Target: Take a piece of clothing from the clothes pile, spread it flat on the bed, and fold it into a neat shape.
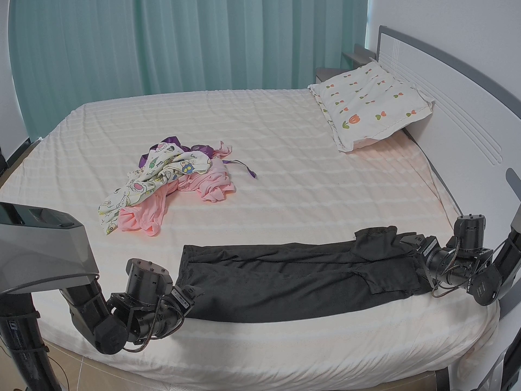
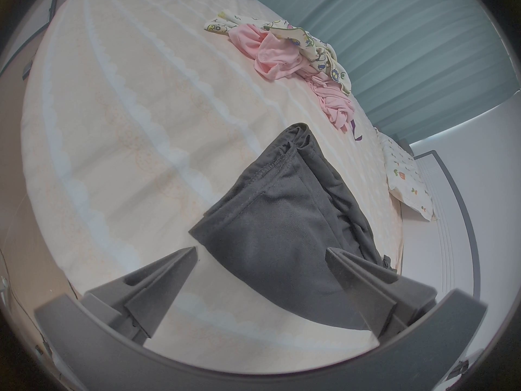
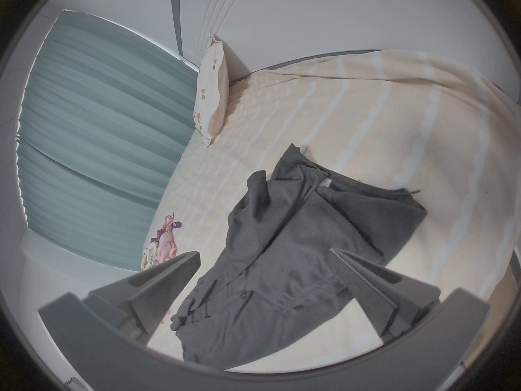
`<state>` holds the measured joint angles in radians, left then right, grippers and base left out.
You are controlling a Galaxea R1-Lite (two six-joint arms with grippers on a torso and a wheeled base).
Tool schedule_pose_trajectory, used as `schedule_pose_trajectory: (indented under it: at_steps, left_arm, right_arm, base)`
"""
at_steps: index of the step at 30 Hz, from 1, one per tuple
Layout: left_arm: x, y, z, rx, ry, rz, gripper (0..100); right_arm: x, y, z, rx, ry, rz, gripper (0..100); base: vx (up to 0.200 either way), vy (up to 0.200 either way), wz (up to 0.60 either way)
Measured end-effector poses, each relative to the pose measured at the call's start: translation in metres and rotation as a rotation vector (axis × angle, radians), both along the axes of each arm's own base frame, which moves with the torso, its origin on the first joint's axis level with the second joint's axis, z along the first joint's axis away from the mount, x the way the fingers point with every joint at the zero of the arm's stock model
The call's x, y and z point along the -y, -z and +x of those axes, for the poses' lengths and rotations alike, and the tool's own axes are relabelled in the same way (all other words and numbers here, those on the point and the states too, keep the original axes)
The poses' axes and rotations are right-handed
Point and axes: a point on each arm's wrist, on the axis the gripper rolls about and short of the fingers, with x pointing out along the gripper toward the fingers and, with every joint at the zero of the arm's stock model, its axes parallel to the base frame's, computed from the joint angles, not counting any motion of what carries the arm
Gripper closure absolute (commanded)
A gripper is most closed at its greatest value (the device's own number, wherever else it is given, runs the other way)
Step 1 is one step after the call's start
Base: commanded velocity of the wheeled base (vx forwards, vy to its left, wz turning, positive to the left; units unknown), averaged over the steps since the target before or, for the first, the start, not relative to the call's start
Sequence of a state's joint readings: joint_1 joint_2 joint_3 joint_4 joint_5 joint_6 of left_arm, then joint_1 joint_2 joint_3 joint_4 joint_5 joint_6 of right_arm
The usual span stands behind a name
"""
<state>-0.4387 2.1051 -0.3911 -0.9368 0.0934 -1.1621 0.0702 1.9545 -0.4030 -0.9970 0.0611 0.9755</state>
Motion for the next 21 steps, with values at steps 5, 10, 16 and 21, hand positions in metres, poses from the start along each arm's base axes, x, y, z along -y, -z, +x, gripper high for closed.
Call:
schedule_pose_trajectory:
  at_steps: [5,10,16,21]
  left_arm:
    - [0.004,0.005,0.006,-0.002,-0.015,-0.005,100]
    - [0.004,0.007,0.008,0.000,-0.031,-0.004,100]
    - [0.002,0.007,0.007,-0.003,-0.046,0.003,100]
    - [-0.001,0.006,0.004,-0.006,-0.049,0.007,100]
  right_arm:
    - [0.000,0.006,-0.013,-0.043,0.037,-0.034,0]
    - [0.000,0.015,-0.029,-0.104,0.045,-0.050,0]
    - [0.001,0.026,-0.039,-0.164,0.069,-0.073,0]
    - [-0.001,0.035,-0.040,-0.205,0.068,-0.084,0]
  base:
    - [0.000,0.000,0.00]
    - [0.000,0.000,0.00]
    - [0.000,0.000,0.00]
    - [0.000,0.000,0.00]
